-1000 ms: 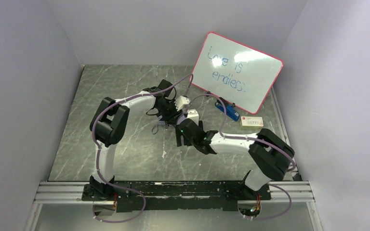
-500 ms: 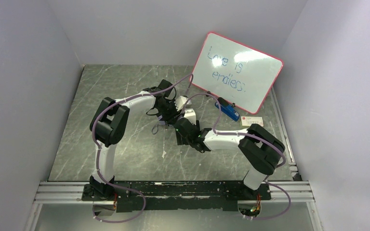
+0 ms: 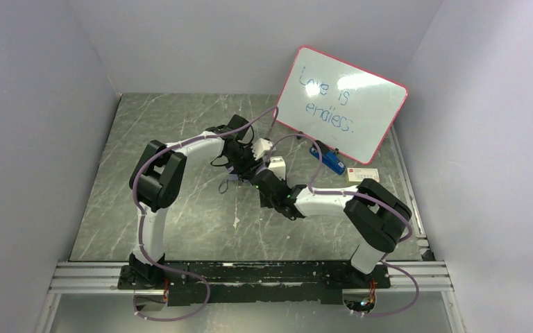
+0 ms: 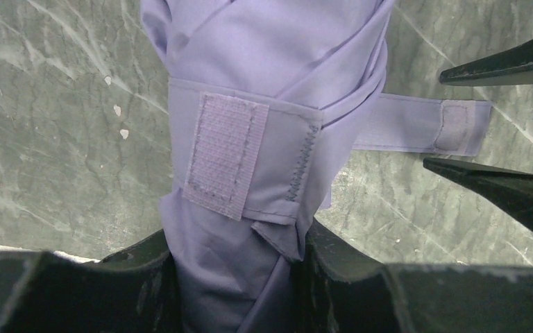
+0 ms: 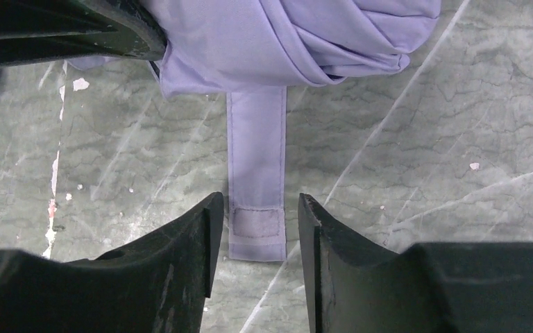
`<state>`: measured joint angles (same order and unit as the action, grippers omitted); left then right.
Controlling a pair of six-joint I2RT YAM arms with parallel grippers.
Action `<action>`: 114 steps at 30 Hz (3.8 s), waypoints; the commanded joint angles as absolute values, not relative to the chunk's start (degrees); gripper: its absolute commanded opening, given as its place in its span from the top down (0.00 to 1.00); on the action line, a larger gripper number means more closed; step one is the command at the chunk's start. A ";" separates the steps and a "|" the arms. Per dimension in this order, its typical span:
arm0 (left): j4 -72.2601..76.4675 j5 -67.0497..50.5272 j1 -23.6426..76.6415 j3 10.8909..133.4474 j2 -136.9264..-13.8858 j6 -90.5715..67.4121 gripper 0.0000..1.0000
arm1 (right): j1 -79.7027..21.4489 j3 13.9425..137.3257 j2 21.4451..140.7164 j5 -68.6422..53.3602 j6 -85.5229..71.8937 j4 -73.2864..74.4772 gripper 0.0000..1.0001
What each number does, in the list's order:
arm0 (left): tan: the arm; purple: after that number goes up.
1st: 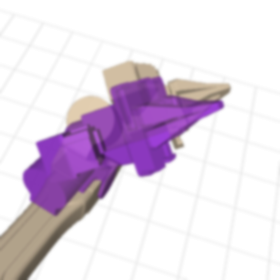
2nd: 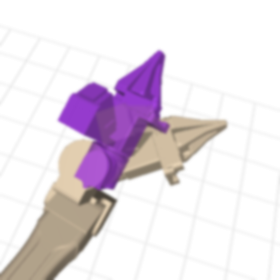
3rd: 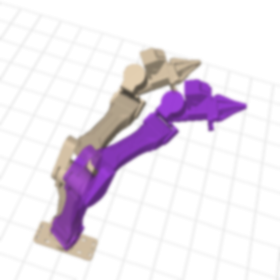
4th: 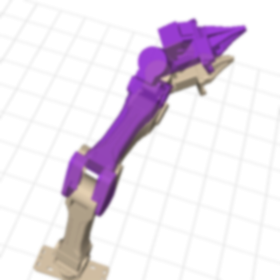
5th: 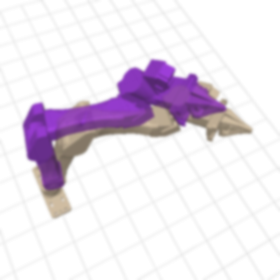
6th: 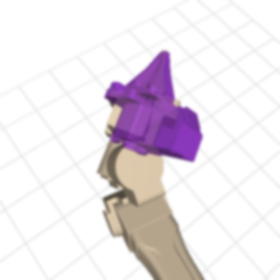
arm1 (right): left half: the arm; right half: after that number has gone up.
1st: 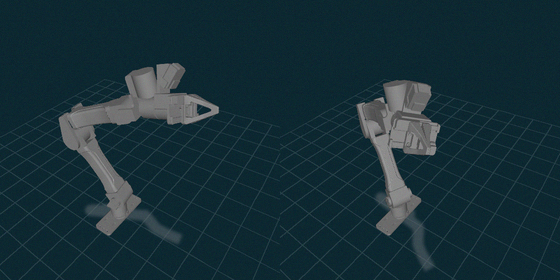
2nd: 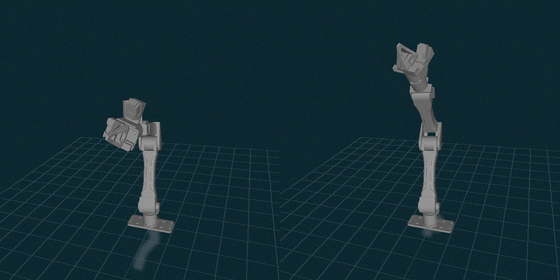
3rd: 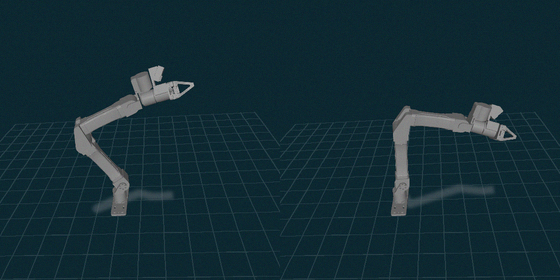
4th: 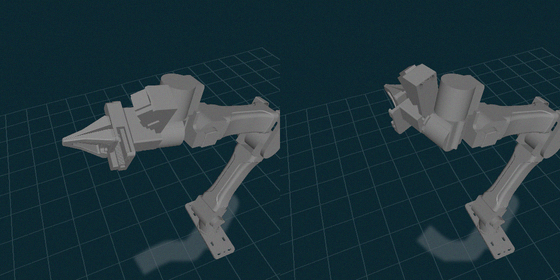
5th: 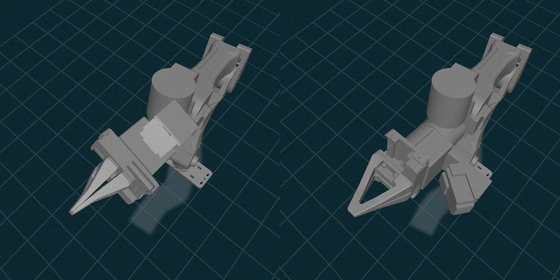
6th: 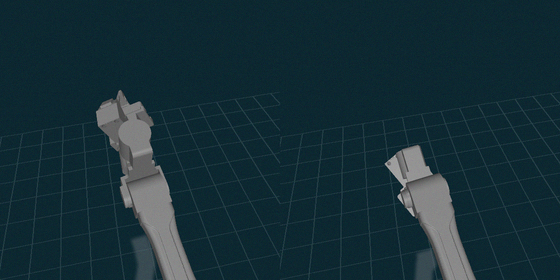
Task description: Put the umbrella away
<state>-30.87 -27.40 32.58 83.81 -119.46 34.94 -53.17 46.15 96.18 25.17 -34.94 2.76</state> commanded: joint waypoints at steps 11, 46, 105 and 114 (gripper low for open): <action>-34.37 -22.92 33.31 81.03 -122.87 34.89 0.95 | -52.73 43.76 102.43 19.89 -35.55 11.65 0.70; -35.07 -23.03 33.57 82.02 -123.04 34.72 0.95 | -53.04 48.03 106.05 16.92 -33.36 21.03 0.64; -23.45 -10.36 33.04 78.49 -118.96 28.48 0.95 | -69.77 33.55 91.56 8.41 -47.49 29.21 1.00; -18.94 -7.63 34.12 73.12 -114.59 30.43 0.95 | -70.40 33.38 88.88 11.03 -49.10 30.36 1.00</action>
<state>-30.17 -25.67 36.03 77.06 -114.48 28.03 -66.26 37.89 86.85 25.54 -46.96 9.52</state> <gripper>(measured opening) 0.423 0.016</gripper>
